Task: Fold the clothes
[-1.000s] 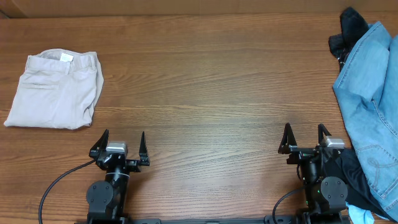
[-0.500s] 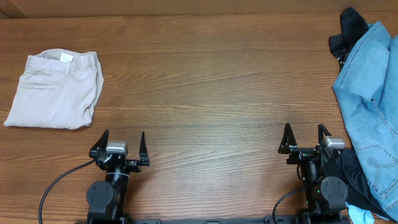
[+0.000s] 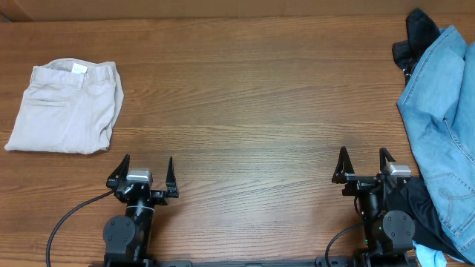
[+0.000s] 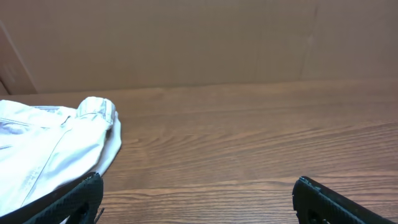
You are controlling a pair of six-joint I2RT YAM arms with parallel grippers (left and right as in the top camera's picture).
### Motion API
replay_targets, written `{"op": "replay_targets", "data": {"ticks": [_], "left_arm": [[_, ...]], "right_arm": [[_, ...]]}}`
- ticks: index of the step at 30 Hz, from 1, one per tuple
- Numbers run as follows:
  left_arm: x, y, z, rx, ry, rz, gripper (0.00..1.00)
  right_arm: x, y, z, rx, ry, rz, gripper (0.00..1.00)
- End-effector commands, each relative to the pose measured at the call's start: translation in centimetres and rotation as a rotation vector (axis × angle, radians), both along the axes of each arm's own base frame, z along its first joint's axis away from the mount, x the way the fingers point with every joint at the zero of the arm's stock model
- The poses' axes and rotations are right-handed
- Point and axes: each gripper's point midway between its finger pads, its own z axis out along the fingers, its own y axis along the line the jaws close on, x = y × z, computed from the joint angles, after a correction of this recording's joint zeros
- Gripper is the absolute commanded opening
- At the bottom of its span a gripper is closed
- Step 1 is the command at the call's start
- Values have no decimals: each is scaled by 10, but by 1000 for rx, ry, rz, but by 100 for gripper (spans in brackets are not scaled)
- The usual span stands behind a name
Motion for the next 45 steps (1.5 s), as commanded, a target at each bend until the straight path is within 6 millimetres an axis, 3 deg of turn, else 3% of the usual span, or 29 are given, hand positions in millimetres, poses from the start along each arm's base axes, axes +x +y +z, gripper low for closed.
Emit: {"op": "replay_targets", "data": {"ticks": [1,45], "left_arm": [[0,2,1,20,-8,9,100],[0,6,2,25,-14,32,100]], "right_arm": [[0,-1,-2,-3,-5,-5,100],[0,-1,-2,-3,-5,-5,100]]}}
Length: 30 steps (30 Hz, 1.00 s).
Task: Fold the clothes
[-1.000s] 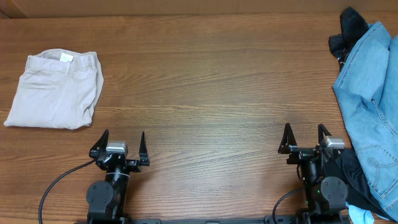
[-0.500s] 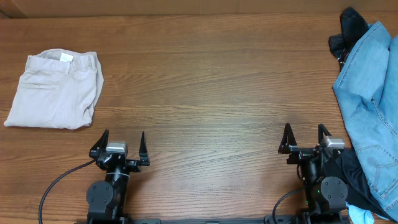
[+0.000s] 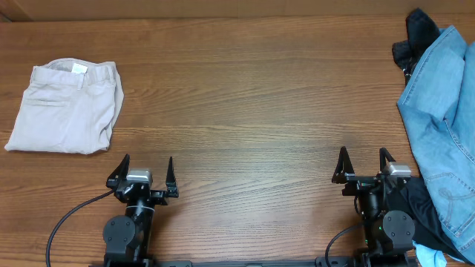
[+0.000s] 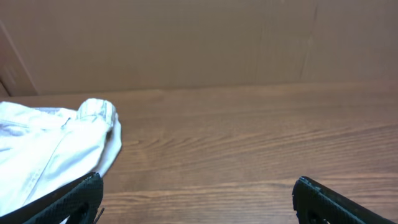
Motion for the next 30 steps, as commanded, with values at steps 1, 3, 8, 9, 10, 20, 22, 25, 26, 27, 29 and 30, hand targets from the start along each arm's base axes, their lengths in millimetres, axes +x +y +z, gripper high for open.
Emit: {"op": "replay_targets", "data": {"ticks": [1,3,8,9,10,20,22,25,26,27,29,30], "left_arm": [[0,6,1,25,-11,34,100],[0,4,1,22,-11,23,100],[0,-1,2,-28,-9,-2,100],[0,-1,2,-46,-9,-1,100],[0,-1,2,-61,-7,0,100],[-6,0,14,-145,26,8,100],[-9,-1,21,-145,39,3,100],[-14,-1,31,-142,75,5,100],[-15,-1,35,-141,83,5,100],[-16,-1,39,-141,91,5,100],[-16,-1,49,-140,101,6,100],[-15,-1,53,-137,107,6,100]], "right_arm": [[0,-1,-2,-3,-5,-5,100],[0,-1,-2,-3,-5,-5,100],[0,-1,-2,-3,-5,-5,100],[0,-1,-2,-3,-5,-5,100],[0,-1,-2,-3,-5,-5,100],[-3,-2,2,29,24,-7,100],[-5,-2,7,30,27,-7,100],[-6,-2,18,29,26,-7,100],[-7,-2,21,29,26,-7,100],[-6,-2,25,29,27,-7,100],[-5,-2,32,36,34,-7,100],[-4,-2,35,47,42,-8,100]]}}
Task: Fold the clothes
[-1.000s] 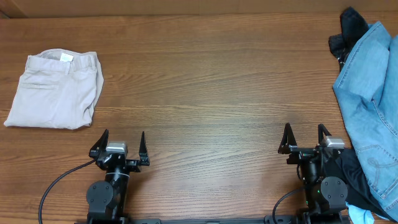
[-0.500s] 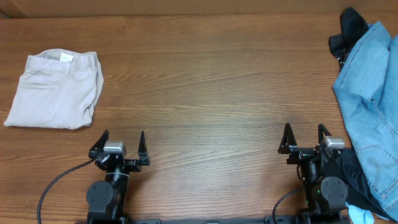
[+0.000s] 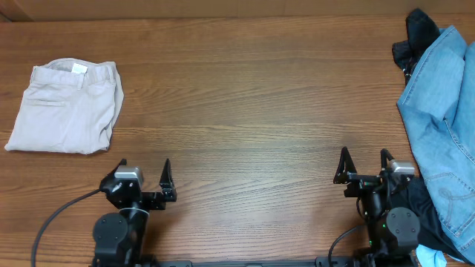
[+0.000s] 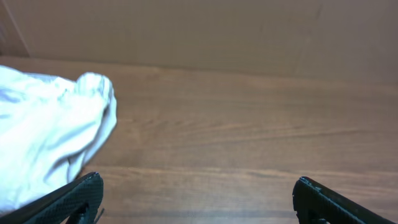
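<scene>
Folded beige trousers lie at the table's far left; the left wrist view shows them as pale cloth at its left edge. A heap of blue denim with dark garments covers the right edge. My left gripper stands open near the front edge, below and right of the trousers, with nothing between its fingertips. My right gripper stands open too, just left of the denim heap.
The brown wooden table runs between the two clothing piles. A dark garment lies by the right arm's base. A cardboard-coloured wall stands behind the table's far edge.
My left arm has turned a little to the left, so its gripper sits slightly lower in the overhead view and the trousers loom larger in the left wrist view. The clothes have not moved.
At both earlier moments both grippers stood open near the front edge, with the trousers folded at the far left and the denim heap at the right. Only the left arm has shifted slightly by now.
</scene>
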You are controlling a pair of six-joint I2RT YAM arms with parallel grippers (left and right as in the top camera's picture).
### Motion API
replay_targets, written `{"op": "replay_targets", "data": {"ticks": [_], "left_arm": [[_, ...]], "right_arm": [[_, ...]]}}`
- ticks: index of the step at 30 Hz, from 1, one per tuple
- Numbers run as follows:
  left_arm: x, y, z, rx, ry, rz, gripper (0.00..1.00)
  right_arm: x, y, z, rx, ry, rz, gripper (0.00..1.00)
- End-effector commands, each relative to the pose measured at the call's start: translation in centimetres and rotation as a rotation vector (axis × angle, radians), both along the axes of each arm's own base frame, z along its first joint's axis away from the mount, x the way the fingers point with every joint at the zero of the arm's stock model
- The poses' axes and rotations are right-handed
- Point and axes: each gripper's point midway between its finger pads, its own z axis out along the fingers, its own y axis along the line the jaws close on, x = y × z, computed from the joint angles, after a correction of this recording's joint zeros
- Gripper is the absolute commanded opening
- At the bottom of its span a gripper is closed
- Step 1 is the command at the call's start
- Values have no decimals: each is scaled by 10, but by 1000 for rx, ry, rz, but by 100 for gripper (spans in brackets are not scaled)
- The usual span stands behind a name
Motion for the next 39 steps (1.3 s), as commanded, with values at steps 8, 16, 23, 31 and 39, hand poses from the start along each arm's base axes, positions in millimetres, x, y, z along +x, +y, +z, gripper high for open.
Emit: {"op": "replay_targets", "data": {"ticks": [8,16,23,31,39], "left_arm": [[13,-3,40,-4,155,-10,100],[26,-12,45,-10,371,-51,100],[29,-24,48,-38,424,-117,100],[29,-26,48,-42,423,-127,100],[32,-26,52,-42,405,-127,100]], "right_arm": [[15,-1,38,18,159,-13,100],[46,1,29,-3,477,-18,100],[70,1,4,-22,704,-19,100],[62,-93,-12,184,750,-417,100],[77,-181,6,232,571,-494,100]]}}
